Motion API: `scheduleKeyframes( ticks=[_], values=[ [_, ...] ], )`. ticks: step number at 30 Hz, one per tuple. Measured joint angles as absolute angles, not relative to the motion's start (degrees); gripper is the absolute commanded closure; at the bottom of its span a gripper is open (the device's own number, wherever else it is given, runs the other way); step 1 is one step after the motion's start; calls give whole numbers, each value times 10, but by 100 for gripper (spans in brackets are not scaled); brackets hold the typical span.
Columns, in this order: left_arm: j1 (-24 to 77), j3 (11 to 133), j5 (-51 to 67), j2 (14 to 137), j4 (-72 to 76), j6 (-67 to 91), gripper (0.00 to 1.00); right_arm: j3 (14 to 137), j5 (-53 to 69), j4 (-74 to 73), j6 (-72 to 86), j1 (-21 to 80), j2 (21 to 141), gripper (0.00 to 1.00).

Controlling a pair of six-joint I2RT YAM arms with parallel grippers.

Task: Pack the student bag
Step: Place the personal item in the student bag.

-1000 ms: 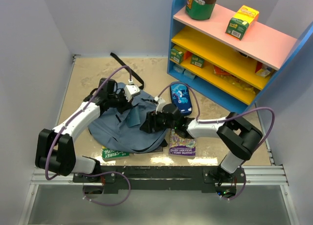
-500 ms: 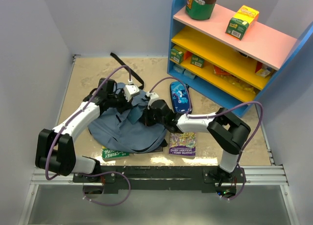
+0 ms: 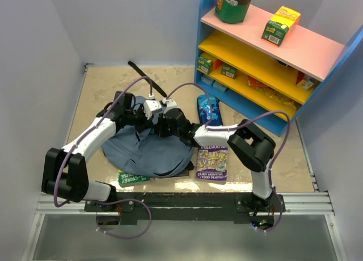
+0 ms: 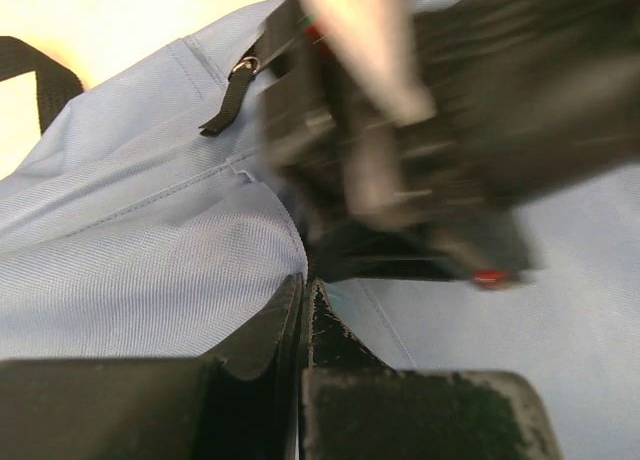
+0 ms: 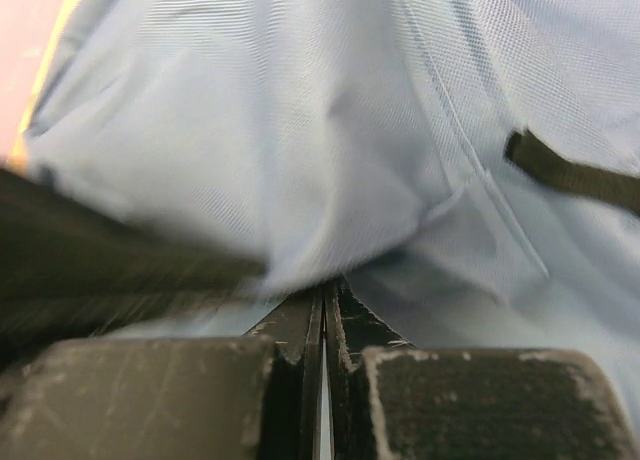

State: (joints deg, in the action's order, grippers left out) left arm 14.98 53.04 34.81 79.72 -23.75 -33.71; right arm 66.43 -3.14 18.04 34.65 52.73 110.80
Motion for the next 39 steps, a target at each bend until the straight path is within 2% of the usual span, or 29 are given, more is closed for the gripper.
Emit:
scheduleKeyframes(
  ticks=[10, 11, 14, 15, 17, 18, 25, 35, 39],
  values=[
    [119, 561, 427, 814, -274, -337, 100, 668, 0, 288, 405, 522, 1171, 99],
    [114, 566, 435, 817, -278, -337, 100, 666, -1, 294, 406, 522, 1171, 92],
    [101, 570, 453, 823, -288, -338, 100, 650, -5, 306, 406, 522, 1159, 81],
    [97, 570, 459, 824, -290, -339, 100, 637, -7, 308, 404, 522, 1148, 81],
    [87, 570, 467, 828, -294, -341, 100, 611, -14, 301, 400, 522, 1115, 96],
    [83, 570, 470, 830, -295, -342, 100, 603, -19, 299, 397, 522, 1102, 100],
    [75, 570, 476, 831, -296, -344, 100, 542, -36, 319, 388, 524, 1022, 100],
    [75, 570, 476, 831, -297, -357, 100, 532, -34, 325, 375, 558, 1079, 100],
    [75, 570, 476, 831, -297, -356, 100, 564, -33, 322, 374, 562, 1110, 100]
  ],
)
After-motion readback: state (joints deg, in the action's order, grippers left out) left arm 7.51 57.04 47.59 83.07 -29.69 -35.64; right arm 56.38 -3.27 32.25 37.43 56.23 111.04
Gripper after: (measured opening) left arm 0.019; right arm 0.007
